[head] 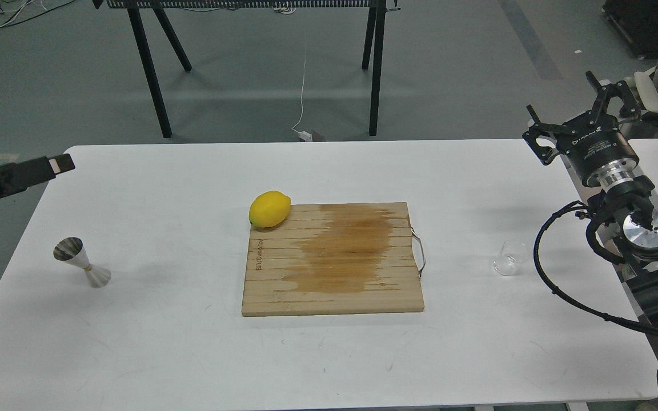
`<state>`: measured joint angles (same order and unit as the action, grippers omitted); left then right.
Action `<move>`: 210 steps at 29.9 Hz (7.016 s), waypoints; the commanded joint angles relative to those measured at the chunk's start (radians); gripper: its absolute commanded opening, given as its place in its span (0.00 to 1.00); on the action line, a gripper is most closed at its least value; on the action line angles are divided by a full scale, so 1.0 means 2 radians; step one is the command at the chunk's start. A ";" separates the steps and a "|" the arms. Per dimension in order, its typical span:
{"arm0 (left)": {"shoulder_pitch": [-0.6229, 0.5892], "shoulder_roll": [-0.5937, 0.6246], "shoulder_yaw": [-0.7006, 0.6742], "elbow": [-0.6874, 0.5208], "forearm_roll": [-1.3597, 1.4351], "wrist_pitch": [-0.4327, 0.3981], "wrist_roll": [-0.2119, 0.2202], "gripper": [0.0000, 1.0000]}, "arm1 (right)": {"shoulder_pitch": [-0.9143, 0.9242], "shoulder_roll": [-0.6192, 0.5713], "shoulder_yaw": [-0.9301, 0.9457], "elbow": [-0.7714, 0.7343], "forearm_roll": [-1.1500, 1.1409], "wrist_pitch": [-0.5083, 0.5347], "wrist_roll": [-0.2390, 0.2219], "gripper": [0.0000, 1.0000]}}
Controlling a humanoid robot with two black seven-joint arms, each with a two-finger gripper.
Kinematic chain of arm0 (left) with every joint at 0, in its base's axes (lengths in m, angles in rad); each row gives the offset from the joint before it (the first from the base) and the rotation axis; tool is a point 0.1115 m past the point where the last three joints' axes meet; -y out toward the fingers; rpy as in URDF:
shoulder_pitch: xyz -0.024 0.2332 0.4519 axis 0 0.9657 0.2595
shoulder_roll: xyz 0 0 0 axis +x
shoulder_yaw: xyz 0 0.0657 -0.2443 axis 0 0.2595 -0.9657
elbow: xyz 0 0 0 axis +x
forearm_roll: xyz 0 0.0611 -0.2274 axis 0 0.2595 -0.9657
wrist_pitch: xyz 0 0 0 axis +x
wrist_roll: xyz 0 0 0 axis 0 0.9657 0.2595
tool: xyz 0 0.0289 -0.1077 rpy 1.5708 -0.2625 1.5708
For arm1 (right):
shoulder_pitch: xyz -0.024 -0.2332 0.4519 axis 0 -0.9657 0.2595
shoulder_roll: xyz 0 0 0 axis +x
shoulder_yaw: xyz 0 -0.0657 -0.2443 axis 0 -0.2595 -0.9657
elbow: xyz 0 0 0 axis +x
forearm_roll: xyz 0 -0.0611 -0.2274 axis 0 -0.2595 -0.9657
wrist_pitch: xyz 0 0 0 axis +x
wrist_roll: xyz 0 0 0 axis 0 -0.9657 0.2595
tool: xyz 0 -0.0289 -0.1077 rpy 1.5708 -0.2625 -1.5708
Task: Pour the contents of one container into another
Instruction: 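Move the left gripper down toward the metal jigger on the table, then close the left gripper around the metal jigger and lift it, then carry the jigger onto the cutting board and set it upright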
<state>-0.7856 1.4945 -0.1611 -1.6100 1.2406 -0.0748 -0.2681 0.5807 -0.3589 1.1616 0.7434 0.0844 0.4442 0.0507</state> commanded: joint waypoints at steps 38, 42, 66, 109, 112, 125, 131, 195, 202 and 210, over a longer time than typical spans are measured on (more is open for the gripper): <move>0.089 -0.188 0.117 0.181 0.144 0.152 0.075 1.00 | 0.003 -0.002 -0.009 -0.022 -0.001 -0.003 -0.001 0.99; 0.109 -0.212 0.091 0.197 0.136 0.155 0.073 1.00 | 0.005 -0.003 -0.009 -0.021 -0.002 -0.003 -0.001 0.99; 0.213 -0.325 -0.013 0.306 0.101 0.236 0.052 0.99 | 0.013 -0.006 -0.012 -0.022 -0.007 -0.004 -0.002 0.99; 0.193 -0.377 -0.009 0.402 0.108 0.238 0.064 0.05 | 0.019 -0.006 -0.030 -0.023 -0.009 -0.005 -0.002 0.99; 0.193 -0.377 -0.008 0.402 0.108 0.238 0.064 0.02 | 0.019 -0.006 -0.030 -0.023 -0.009 -0.007 -0.002 0.99; 0.167 -0.345 -0.021 0.364 0.105 0.245 0.063 0.02 | 0.024 -0.006 -0.029 -0.023 -0.009 -0.012 -0.002 0.99; 0.107 -0.309 -0.023 0.281 0.105 0.241 0.084 0.02 | 0.029 -0.003 -0.017 -0.023 -0.008 -0.018 0.003 0.99; 0.020 -0.747 -0.015 0.400 0.471 0.100 0.087 0.03 | 0.028 -0.015 0.000 -0.056 -0.002 -0.029 0.005 0.99; 0.023 -0.747 -0.012 0.445 0.471 0.114 0.085 0.04 | 0.029 -0.015 -0.002 -0.056 -0.002 -0.029 0.005 0.99; 0.024 -0.747 0.015 0.453 0.471 0.132 0.083 0.15 | 0.029 -0.015 -0.002 -0.056 -0.002 -0.029 0.005 0.99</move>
<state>-0.7396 -0.0001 -0.1355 -0.7049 2.1816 0.1776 -0.1018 0.6393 -0.3881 1.1565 0.6306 0.0798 0.3865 0.0598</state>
